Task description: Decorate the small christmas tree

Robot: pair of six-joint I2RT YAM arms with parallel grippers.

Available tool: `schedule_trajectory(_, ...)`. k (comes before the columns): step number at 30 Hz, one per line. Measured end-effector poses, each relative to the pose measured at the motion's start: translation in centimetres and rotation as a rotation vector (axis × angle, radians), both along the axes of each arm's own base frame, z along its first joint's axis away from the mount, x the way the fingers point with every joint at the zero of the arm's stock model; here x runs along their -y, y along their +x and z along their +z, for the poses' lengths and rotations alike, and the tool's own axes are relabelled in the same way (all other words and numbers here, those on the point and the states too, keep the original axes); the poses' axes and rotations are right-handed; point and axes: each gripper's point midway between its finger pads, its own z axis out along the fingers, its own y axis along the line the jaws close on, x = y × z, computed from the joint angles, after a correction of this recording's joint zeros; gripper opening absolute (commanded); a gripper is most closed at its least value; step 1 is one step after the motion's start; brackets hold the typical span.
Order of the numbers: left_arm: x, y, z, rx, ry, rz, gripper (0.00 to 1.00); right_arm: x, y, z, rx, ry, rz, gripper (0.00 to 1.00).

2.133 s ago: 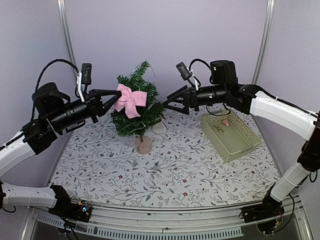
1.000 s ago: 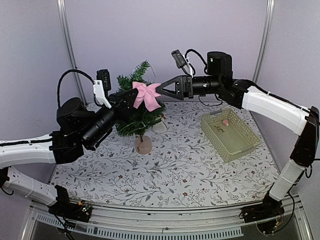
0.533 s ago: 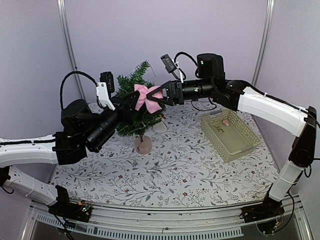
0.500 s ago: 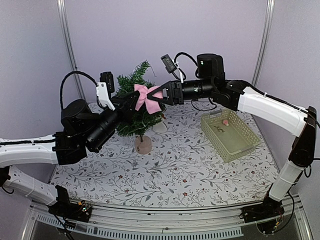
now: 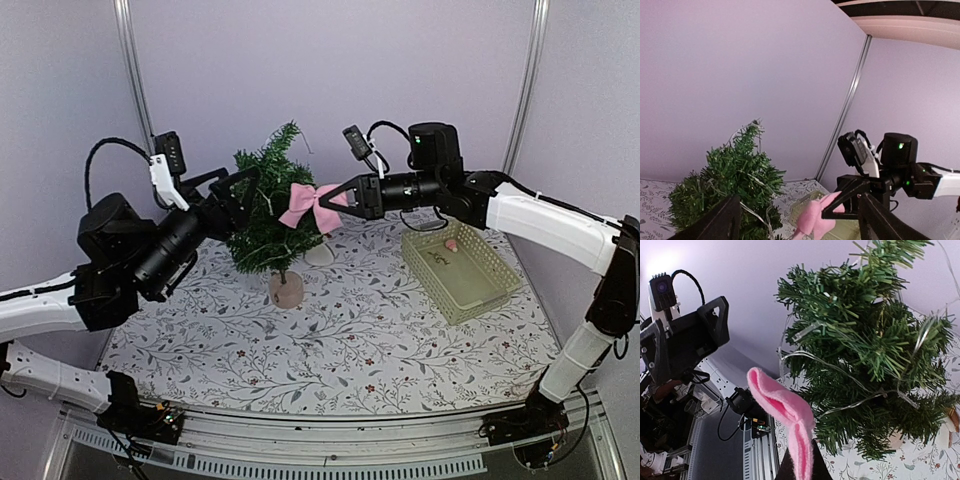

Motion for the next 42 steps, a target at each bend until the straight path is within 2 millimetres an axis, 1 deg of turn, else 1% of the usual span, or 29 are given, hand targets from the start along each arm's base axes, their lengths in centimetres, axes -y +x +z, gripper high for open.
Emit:
schedule_trajectory(3,-3.1,-0.6,1.5,0.013,-0.059,0.034,0.84,1.0,0.2,-0.6,0.022,-0.012,0.008,0.00)
schedule_trajectory(6,-5.7,-0.7,1.9,0.013,-0.092,0.077,0.83,1.1,-0.1,-0.5,0.051,-0.008,0.036,0.00)
schedule_trajectory(8,-6.8,-0.6,1.7,0.008,-0.098,0.099,0.83,0.7,-0.3,-0.1,0.059,0.003,0.064,0.00)
schedule_trajectory(10,-7.2,-0.5,1.5,0.003,-0.095,0.109,0.83,0.1,-0.3,0.3,0.068,0.023,0.094,0.00)
schedule_trajectory(12,-7.2,-0.4,1.1,-0.007,-0.082,0.113,0.83,-0.5,-0.1,0.0,0.056,0.034,0.113,0.00)
schedule_trajectory(18,-6.9,-0.2,-0.1,-0.030,-0.054,0.112,0.83,-1.5,1.2,-2.3,-0.004,0.009,0.092,0.00)
schedule_trajectory(20,-6.9,-0.2,-0.3,-0.032,-0.050,0.114,0.83,-1.8,1.5,-2.7,-0.010,-0.001,0.076,0.00)
schedule_trajectory(27,-6.8,0.0,-0.9,-0.043,-0.033,0.119,0.83,-2.7,1.6,-2.7,0.002,0.006,0.051,0.00)
schedule_trajectory(32,-6.8,0.2,-1.5,-0.052,-0.021,0.123,0.82,-3.1,2.1,-2.0,-0.007,0.026,0.026,0.00)
schedule_trajectory(34,-6.8,0.2,-1.7,-0.057,-0.013,0.125,0.80,-3.5,2.6,-1.7,-0.006,0.028,0.014,0.00)
schedule_trajectory(36,-6.8,0.3,-2.0,-0.063,-0.006,0.127,0.77,-3.7,2.8,-2.0,-0.011,0.019,0.009,0.00)
schedule_trajectory(38,-6.9,0.5,-2.3,-0.071,-0.001,0.130,0.71,-3.8,2.9,-2.6,-0.027,0.001,0.005,0.00)
schedule_trajectory(40,-7.0,0.7,-3.0,-0.085,0.008,0.136,0.68,-3.9,3.0,-3.5,-0.044,-0.020,0.001,0.00)
schedule_trajectory(41,-7.1,0.9,-3.4,-0.094,0.017,0.141,0.66,-3.9,3.2,-4.3,-0.058,-0.040,-0.004,0.00)
schedule_trajectory(42,-7.2,1.0,-3.7,-0.101,0.021,0.143,0.62,-4.0,3.2,-4.5,-0.061,-0.045,-0.005,0.00)
